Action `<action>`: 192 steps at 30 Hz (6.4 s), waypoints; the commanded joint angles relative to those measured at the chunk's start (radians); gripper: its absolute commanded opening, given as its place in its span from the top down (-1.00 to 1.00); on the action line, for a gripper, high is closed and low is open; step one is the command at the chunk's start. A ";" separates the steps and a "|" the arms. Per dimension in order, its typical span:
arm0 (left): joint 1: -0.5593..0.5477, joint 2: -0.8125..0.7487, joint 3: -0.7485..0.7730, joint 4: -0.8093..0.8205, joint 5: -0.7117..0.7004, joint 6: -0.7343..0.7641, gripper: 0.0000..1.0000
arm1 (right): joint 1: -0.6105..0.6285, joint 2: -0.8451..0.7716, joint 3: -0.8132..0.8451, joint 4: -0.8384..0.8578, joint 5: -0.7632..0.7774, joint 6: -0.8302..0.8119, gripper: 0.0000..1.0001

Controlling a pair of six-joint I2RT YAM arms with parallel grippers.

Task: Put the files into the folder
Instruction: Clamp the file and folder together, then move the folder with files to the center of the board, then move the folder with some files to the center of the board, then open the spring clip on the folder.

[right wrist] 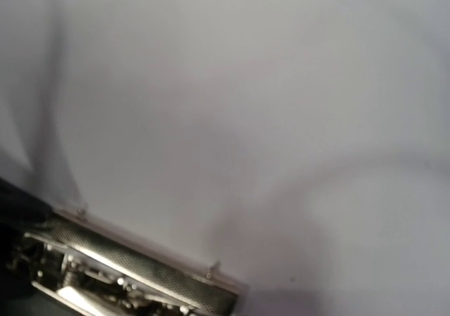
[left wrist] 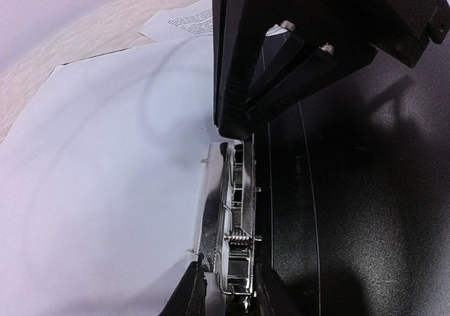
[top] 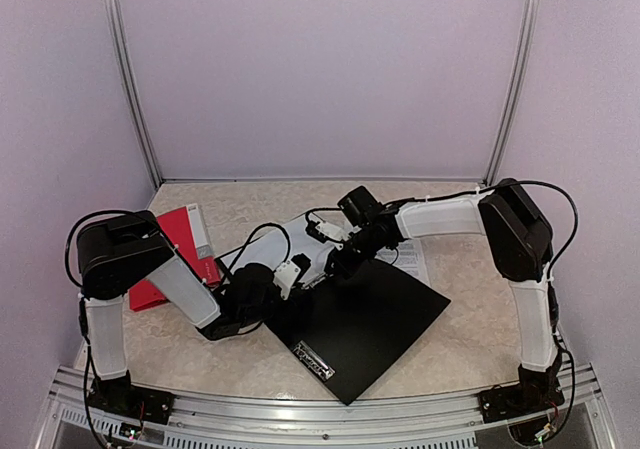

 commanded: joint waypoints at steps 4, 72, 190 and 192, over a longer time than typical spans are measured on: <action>0.003 0.005 -0.017 -0.147 0.027 0.006 0.57 | -0.007 0.038 0.018 -0.140 0.070 0.031 0.77; -0.279 -0.426 0.299 -1.333 0.431 0.185 -0.90 | 0.153 -1.129 -1.039 -0.161 0.460 1.109 -0.27; -0.145 0.044 0.390 -0.770 0.487 0.335 0.55 | 0.121 -0.810 -0.960 0.290 0.027 0.896 0.21; -0.145 0.039 0.389 -0.773 0.480 0.333 0.54 | 0.139 -0.807 -0.967 0.295 0.030 0.909 0.26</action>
